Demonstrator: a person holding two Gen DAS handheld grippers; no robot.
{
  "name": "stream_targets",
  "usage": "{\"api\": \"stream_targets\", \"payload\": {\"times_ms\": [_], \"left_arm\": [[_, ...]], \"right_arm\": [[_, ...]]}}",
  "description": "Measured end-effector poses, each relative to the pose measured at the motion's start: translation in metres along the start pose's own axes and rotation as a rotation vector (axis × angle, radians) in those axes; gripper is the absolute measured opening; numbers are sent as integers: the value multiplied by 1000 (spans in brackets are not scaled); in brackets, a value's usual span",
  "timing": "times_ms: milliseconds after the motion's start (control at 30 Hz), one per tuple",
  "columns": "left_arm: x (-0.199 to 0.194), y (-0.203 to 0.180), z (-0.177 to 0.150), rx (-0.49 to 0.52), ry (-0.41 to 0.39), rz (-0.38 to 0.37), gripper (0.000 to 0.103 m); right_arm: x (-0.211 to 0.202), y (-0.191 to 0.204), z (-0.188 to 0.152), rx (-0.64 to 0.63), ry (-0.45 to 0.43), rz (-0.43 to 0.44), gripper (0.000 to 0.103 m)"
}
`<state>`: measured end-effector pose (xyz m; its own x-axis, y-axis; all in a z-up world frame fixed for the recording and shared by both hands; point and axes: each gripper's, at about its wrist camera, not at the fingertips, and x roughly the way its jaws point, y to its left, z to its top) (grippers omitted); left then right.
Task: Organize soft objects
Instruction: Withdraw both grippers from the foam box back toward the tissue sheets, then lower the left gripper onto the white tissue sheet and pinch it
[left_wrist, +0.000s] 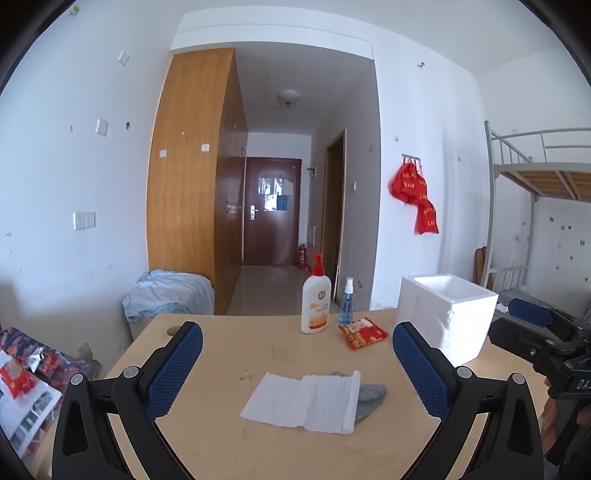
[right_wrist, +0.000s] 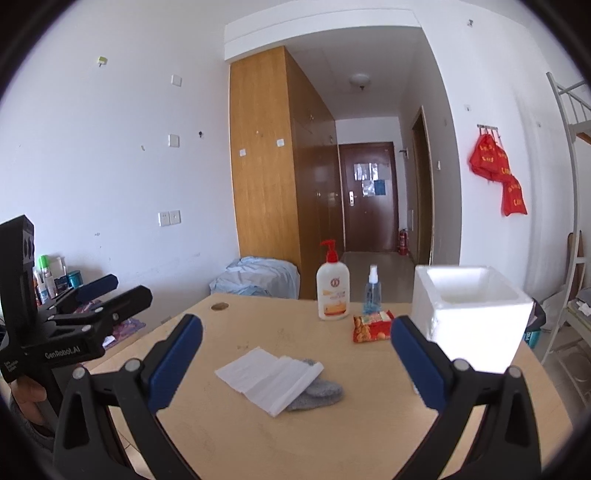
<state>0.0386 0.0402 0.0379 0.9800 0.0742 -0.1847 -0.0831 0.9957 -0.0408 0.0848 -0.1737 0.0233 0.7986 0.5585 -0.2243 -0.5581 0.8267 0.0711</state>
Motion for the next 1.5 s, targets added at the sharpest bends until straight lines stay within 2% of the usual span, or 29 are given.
{"api": "stream_targets", "payload": {"times_ms": [200,533,900,1500], "left_arm": [[-1,6,-24,-19,-17,0,103],[13,12,-48,-33,74,-6,103],[28,14,-51,-14,128,-7,103],[71,27,-55,-43,246,-9,103]], "right_arm": [[5,3,-22,-22,27,-3,103],[17,4,-39,4,100,-2,103],[41,7,-39,22,177,-6,103],[85,0,-40,24,287,6,103]]}}
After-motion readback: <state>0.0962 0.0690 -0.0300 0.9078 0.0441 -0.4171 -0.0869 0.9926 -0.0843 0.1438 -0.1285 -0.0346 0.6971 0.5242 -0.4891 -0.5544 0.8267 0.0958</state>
